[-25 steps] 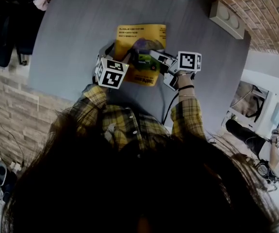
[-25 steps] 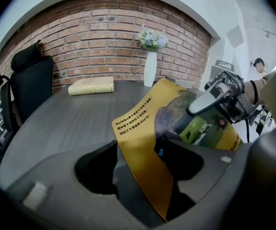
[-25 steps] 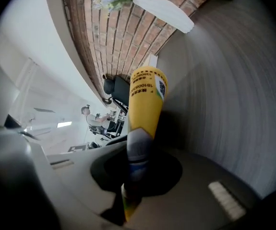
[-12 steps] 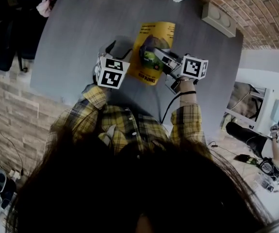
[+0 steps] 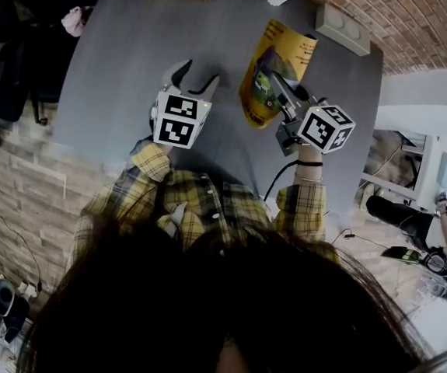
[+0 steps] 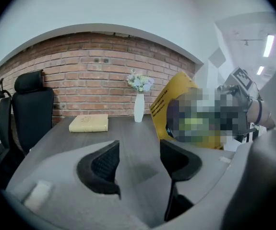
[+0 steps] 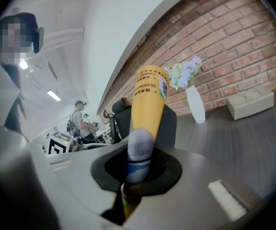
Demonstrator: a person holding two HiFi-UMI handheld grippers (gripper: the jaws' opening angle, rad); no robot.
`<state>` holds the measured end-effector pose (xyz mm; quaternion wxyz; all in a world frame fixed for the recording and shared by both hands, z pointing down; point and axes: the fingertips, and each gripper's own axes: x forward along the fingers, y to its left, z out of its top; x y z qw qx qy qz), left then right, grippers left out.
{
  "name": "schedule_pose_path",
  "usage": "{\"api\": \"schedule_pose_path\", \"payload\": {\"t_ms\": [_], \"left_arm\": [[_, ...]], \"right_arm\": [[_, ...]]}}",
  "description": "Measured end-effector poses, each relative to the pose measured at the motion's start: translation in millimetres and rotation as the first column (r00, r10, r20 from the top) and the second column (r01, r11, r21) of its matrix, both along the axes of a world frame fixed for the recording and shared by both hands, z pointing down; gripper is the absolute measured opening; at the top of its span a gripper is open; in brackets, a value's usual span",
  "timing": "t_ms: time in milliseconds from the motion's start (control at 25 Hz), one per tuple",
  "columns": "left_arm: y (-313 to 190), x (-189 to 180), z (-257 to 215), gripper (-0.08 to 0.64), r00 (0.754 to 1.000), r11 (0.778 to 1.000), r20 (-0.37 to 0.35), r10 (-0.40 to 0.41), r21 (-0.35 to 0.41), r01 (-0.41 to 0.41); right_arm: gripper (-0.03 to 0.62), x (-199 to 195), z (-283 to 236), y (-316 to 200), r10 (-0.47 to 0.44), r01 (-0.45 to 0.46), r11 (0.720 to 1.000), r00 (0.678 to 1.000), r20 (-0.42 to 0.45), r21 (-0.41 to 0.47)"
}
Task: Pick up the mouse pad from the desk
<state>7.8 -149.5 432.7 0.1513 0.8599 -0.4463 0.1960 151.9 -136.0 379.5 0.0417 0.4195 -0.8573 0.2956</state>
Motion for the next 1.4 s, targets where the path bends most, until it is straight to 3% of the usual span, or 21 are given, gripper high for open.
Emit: {"api": "schedule_pose_path", "payload": {"t_ms": [320, 560, 760, 1120, 1400], "left_arm": [[6.2, 13.0, -55.3, 0.258, 0.997, 0.994, -0.070, 0.039, 0.109, -0.031], [10.9, 10.4, -81.8, 0.198, 0.990, 0.987, -0.131, 0.061, 0.154, -0.040], [14.8, 10.6, -93.6, 0.120, 0.985, 0.981, -0.157, 0.073, 0.189, -0.042], [19.9, 10.1, -95.0, 0.005, 0.986, 0.979, -0.156, 0.064, 0.201, -0.032], [23.1, 14.1, -90.8, 0.003, 0.984, 0.983, -0.165, 0.070, 0.181, -0.040]], "right_arm": [[0.023, 29.5, -50.1, 19.8, 0.181, -0.137, 0.965, 0.964, -0.193, 0.223], [0.023, 44.8, -71.2, 34.7, 0.324, -0.254, 0.914, 0.926, -0.193, 0.317], [0.023, 50.2, -80.5, 44.2, 0.384, -0.291, 0.880, 0.901, -0.201, 0.375], [0.023, 51.0, -71.6, 48.0, 0.402, -0.294, 0.878, 0.880, -0.252, 0.377], [0.023, 49.1, -69.5, 48.0, 0.395, -0.279, 0.883, 0.877, -0.275, 0.378]]}}
